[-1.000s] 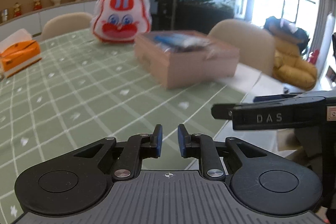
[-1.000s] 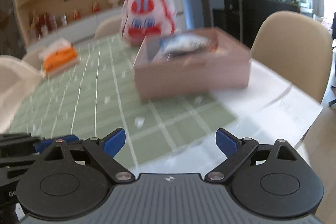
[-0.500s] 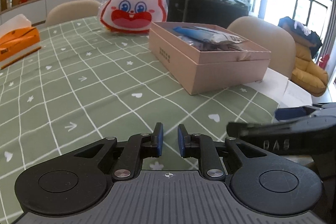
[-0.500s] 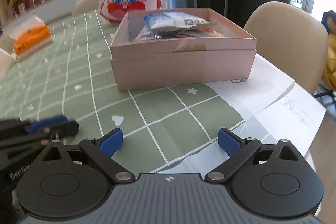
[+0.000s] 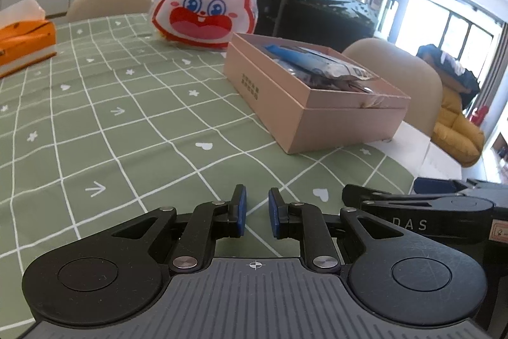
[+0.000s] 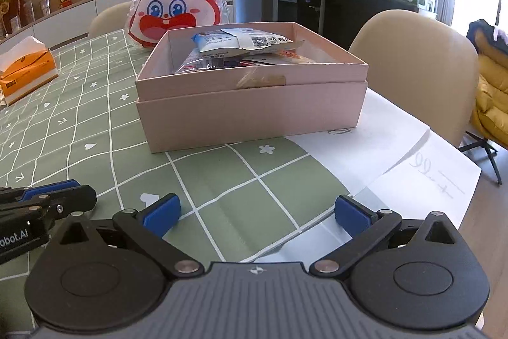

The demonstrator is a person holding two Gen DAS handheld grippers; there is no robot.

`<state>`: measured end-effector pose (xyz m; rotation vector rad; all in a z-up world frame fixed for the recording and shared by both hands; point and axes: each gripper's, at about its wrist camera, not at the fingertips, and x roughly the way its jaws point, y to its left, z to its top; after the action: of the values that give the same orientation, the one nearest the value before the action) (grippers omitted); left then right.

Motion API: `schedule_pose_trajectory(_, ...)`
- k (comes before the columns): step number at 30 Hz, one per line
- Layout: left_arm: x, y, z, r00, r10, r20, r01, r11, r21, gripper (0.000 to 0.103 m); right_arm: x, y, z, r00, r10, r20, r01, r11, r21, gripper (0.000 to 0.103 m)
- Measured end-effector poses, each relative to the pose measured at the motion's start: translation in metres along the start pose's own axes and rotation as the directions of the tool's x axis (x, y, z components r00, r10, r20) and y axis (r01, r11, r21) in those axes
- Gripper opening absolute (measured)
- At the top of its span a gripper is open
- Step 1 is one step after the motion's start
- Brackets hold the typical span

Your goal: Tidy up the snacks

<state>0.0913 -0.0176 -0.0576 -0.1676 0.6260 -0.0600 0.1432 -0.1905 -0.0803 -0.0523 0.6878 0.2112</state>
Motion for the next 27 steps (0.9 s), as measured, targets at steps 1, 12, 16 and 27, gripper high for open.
schedule_pose_trajectory(1,0.000,-0.003,0.000,1.000,0.013,-0.001,-0.013,1.000,0.018,0.020,0.000,0.000,0.000,1.000,0.000,0.000,0.000,1.000,0.000,0.103)
schedule_pose_trajectory(12,0.005,-0.019,0.000,0.996,0.086,0.000,-0.085,0.993,0.086,0.020,0.000,0.000,0.000,1.000,0.001,0.000,-0.001,1.000,0.000,0.103)
schedule_pose_trajectory(16,0.006,-0.019,0.001,0.996,0.088,0.001,-0.088,0.992,0.089,0.020,0.000,0.000,0.000,1.000,0.001,0.000,-0.001,1.000,0.000,0.103)
schedule_pose_trajectory(27,0.006,-0.019,0.001,0.996,0.085,0.001,-0.084,0.993,0.085,0.020,-0.001,0.000,0.000,1.000,0.000,-0.001,0.000,1.000,0.000,0.103)
